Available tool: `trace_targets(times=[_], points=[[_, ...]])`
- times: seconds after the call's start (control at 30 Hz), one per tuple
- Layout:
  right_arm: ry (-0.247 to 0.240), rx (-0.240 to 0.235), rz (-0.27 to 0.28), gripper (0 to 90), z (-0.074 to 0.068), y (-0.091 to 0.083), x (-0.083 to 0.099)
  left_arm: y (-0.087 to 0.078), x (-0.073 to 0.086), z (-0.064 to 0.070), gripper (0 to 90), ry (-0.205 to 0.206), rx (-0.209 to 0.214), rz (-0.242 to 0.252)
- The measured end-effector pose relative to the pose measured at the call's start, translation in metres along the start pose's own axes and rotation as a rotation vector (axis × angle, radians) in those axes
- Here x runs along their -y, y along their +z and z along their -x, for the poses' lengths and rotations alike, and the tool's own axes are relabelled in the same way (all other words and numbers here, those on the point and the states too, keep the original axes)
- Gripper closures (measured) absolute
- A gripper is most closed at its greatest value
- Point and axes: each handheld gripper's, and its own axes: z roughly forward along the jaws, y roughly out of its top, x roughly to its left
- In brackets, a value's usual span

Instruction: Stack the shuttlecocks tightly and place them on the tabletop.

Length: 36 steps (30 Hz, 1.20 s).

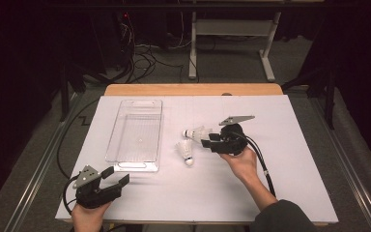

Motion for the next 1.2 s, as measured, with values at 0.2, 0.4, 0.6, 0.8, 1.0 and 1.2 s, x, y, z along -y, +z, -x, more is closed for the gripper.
trace_targets(times=[0.2,0.4,0.6,0.8,1.0,1.2], points=[[-0.014,-0.012,-0.006,54.2,-0.005,0.005,-0.004,0.0,0.0,0.0,32.2,-0.002,0.002,0.002],[-0.022,-0.019,-0.016,53.2,-0.009,0.01,-0.008,-0.001,0.0,-0.001,32.2,-0.002,0.001,0.002],[-0.03,-0.025,-0.027,52.5,-0.011,0.015,-0.011,0.0,0.0,0.0,32.2,-0.001,0.001,0.002],[-0.043,-0.032,-0.038,51.9,-0.015,0.019,-0.017,0.0,0.0,-0.001,32.2,-0.003,0.001,0.004],[-0.055,-0.037,-0.06,51.3,-0.019,0.026,-0.022,0.0,0.0,-0.001,32.2,-0.002,0.002,0.002],[-0.066,-0.045,-0.075,50.9,-0.023,0.032,-0.028,0.0,0.0,-0.001,32.2,-0.003,0.003,0.0]])
